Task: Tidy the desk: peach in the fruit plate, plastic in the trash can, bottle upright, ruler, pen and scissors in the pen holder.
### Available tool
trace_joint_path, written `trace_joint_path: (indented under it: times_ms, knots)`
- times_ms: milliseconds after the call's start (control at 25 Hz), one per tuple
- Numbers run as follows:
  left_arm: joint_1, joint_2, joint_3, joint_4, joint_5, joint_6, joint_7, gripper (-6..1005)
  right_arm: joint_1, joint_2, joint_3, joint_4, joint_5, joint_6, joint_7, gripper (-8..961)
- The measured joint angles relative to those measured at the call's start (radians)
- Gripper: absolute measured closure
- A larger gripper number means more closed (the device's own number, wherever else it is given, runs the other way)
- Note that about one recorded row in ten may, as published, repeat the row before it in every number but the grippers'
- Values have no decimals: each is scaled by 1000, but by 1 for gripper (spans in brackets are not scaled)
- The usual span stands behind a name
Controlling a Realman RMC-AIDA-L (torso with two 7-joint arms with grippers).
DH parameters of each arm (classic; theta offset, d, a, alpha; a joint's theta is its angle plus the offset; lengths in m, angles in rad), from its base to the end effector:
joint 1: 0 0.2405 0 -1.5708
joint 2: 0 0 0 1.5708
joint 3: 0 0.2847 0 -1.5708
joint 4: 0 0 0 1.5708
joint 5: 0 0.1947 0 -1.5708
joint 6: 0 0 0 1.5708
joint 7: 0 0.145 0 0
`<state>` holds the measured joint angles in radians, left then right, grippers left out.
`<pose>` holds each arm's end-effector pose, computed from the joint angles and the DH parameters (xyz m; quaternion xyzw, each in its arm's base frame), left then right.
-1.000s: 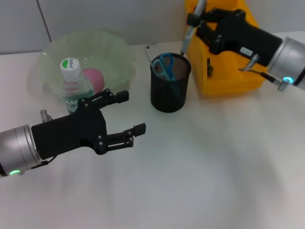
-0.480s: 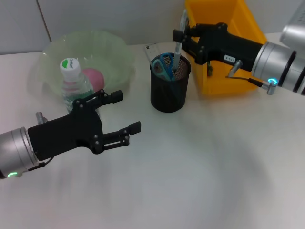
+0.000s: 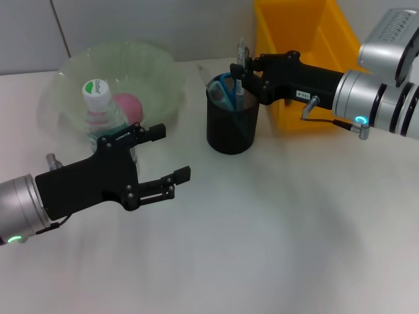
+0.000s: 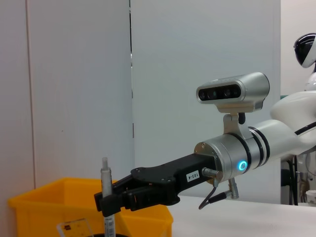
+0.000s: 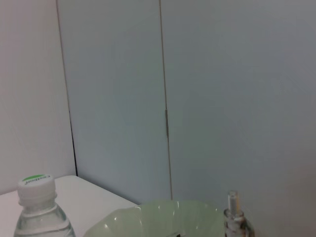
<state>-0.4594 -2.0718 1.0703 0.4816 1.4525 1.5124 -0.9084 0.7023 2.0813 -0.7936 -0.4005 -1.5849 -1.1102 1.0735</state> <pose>-0.2543 0.3097 -0.0436 -0.9214 -0.0633 -0.3435 0.1700 0.2359 0.4117 -0.0356 -0.8941 0.1760 0.2828 0.2996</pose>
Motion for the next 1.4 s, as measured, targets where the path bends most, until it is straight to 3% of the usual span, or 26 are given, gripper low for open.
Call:
trace_joint_path:
  times_ms: [800,1160,1280,1320,1400]
  knots:
    - [7,2,-1,9,0,9,-4,153,3,0,-3,-1,-3,15,73,614]
    - [8,4,-1,9,0,20,-9,153,-38,-5,-8,-46,-23,-46,153,332]
    - [11,8,-1,13,3,37,-36,153,-99,-7,-5,-111,-27,-140,185,205]
    - [11,9,-1,15,5,40,-44,153,-148,-12,-10,-165,-33,-227,208,162]
    - [12,10,2,24,10,44,-63,153,-171,-18,-15,-190,-42,-265,228,163]
